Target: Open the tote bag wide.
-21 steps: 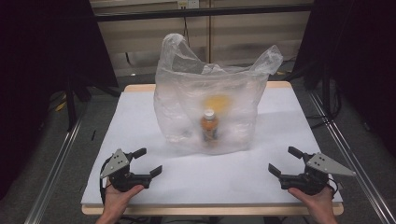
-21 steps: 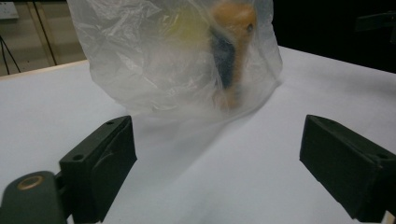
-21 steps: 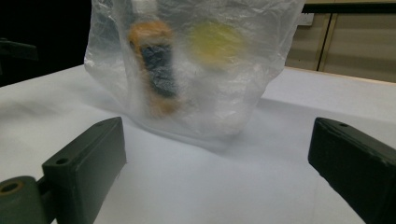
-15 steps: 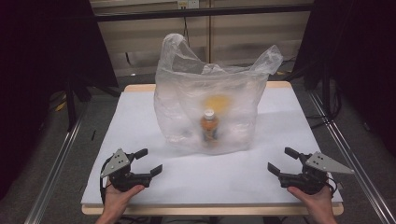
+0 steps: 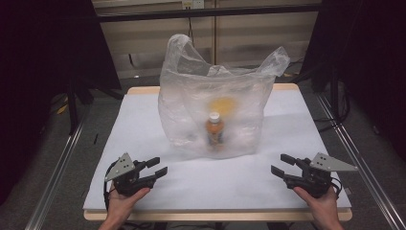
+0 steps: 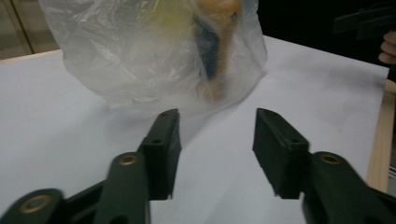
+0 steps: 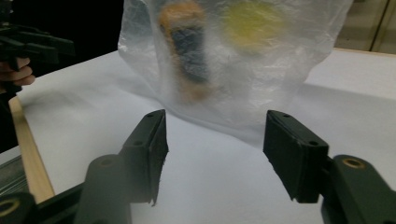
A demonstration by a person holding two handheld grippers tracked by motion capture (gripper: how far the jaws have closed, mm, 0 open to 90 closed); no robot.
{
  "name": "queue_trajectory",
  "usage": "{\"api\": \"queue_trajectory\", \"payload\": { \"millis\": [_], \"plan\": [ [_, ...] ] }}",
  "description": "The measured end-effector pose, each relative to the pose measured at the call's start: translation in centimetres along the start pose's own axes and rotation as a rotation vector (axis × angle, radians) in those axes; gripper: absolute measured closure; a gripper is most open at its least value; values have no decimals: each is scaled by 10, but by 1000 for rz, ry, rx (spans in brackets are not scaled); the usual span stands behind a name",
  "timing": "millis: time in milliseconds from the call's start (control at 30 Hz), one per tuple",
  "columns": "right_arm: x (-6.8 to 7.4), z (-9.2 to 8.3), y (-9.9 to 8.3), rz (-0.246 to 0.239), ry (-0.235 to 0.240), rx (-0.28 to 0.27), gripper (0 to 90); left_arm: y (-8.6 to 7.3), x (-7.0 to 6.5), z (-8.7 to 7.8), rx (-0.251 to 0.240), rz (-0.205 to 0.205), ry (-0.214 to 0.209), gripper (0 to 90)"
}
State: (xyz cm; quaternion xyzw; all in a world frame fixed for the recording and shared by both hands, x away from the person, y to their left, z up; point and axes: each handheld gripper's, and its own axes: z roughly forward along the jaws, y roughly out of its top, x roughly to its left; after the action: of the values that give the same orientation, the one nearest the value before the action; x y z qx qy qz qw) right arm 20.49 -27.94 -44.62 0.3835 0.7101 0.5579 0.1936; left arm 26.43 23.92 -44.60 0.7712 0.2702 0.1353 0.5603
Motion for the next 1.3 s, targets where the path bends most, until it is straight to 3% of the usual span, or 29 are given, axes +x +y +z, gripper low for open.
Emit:
{"api": "queue_trajectory", "payload": {
  "millis": [100,300,333,400,467,667,800,1033,1167,1300],
  "plan": [
    [1,2,4,-11,23,15,475,5,0,1,-8,-6,-15,632],
    [1,13,11,-12,59,36,562,9,1,4,31,-16,-52,720],
    [2,16,13,-13,76,58,595,10,1,5,31,-15,-80,750],
    [3,16,14,-17,83,66,606,12,0,5,41,-18,-73,772],
    [4,17,17,-16,96,74,651,13,0,7,38,-32,-106,823],
    [-1,24,29,-1,114,70,784,24,-3,17,80,-17,-147,853],
    [-3,33,37,-10,136,61,872,34,-3,25,71,7,-155,876],
    [1,44,55,-28,185,53,900,44,1,33,71,11,-166,892],
    [0,50,61,-25,202,69,900,50,4,34,59,21,-172,900],
    [-2,56,72,-17,212,50,900,58,8,39,50,14,-169,900]
  ]
}}
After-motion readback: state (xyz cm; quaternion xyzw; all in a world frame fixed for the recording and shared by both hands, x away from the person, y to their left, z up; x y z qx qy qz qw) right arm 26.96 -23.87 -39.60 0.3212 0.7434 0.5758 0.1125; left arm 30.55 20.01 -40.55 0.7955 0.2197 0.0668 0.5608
